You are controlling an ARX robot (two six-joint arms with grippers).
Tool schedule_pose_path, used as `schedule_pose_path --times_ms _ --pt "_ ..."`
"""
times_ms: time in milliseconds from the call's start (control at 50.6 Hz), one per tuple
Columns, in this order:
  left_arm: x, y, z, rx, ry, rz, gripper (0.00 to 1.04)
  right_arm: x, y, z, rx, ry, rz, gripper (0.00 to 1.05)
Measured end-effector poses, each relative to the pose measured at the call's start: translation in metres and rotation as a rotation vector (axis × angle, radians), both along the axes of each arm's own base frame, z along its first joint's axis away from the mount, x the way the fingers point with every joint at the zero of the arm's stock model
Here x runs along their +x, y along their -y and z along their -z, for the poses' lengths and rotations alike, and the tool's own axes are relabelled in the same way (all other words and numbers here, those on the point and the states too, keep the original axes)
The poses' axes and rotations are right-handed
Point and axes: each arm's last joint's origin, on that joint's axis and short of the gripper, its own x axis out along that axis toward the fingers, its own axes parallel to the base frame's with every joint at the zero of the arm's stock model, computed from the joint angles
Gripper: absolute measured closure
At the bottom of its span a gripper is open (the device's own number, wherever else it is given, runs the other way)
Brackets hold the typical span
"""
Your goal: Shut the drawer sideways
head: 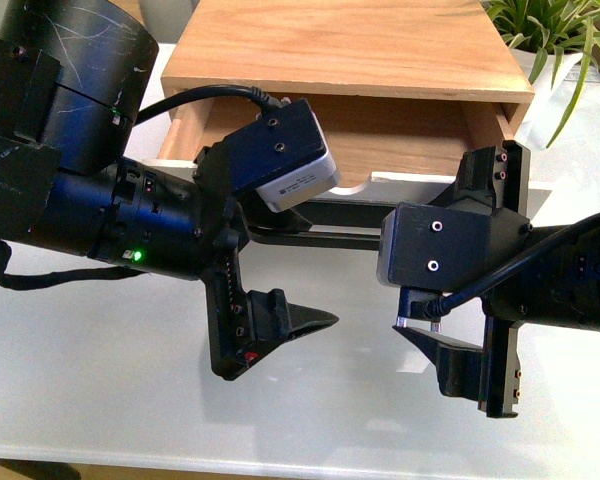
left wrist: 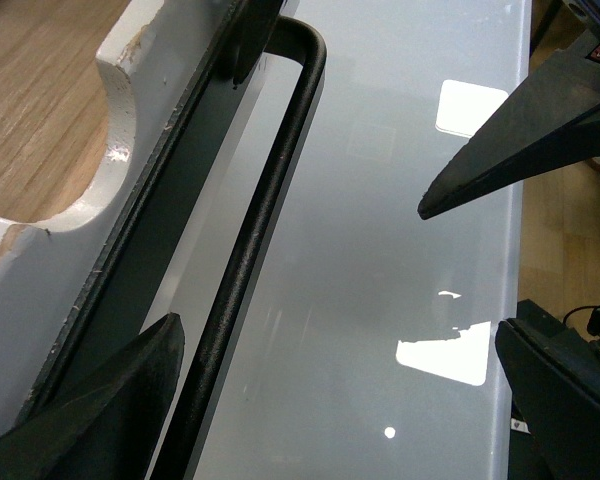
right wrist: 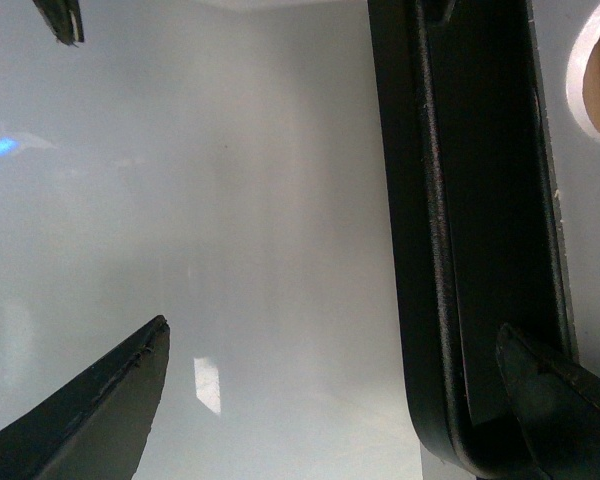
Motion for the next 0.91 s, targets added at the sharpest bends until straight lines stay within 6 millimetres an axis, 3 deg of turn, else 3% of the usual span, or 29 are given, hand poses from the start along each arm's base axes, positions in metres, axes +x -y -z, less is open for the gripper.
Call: schedule_pose_path --times_ms 475,910 --pt "0.008 0.007 -0.001 -0.01 -0.016 -0.052 0.09 0.013 0.004 0.007 0.018 -0.005 0.033 0.09" --pt "0.045 0.02 -0.012 -0.012 0.061 -0.11 0.09 0.051 0.01 -0.002 0.046 0.045 0.125 0.09"
